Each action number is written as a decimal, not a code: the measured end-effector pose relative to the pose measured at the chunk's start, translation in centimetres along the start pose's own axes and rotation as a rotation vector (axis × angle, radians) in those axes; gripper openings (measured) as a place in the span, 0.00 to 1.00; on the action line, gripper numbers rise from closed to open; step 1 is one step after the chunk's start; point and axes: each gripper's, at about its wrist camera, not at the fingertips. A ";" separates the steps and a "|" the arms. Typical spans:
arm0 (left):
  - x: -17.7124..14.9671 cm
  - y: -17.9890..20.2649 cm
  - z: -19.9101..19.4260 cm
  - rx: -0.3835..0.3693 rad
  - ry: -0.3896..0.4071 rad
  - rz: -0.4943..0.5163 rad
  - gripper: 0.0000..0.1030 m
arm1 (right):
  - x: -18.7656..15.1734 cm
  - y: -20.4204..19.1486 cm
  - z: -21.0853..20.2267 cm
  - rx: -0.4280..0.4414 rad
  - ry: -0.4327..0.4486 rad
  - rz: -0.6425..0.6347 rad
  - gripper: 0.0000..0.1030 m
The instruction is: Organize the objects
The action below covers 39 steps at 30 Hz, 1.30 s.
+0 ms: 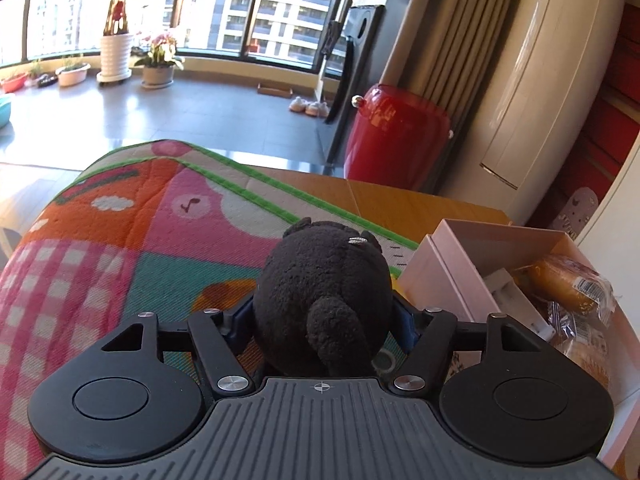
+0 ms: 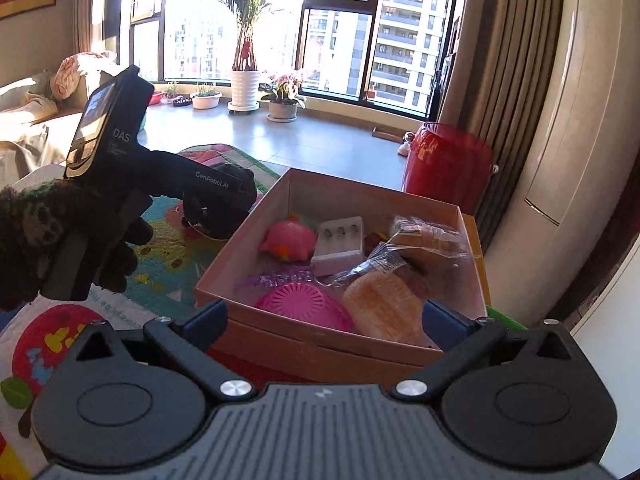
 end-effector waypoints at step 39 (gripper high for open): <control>-4.7 -11.6 -11.5 0.032 0.380 -0.393 0.68 | 12.2 -18.2 18.4 -0.252 -0.504 -0.348 0.05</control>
Point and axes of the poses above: each gripper's, at about its wrist camera, not at the fingertips, and z roughly the way its jaws point, y to its right, x to its top, and after that the axes turned 14 degrees about -x, right-handed
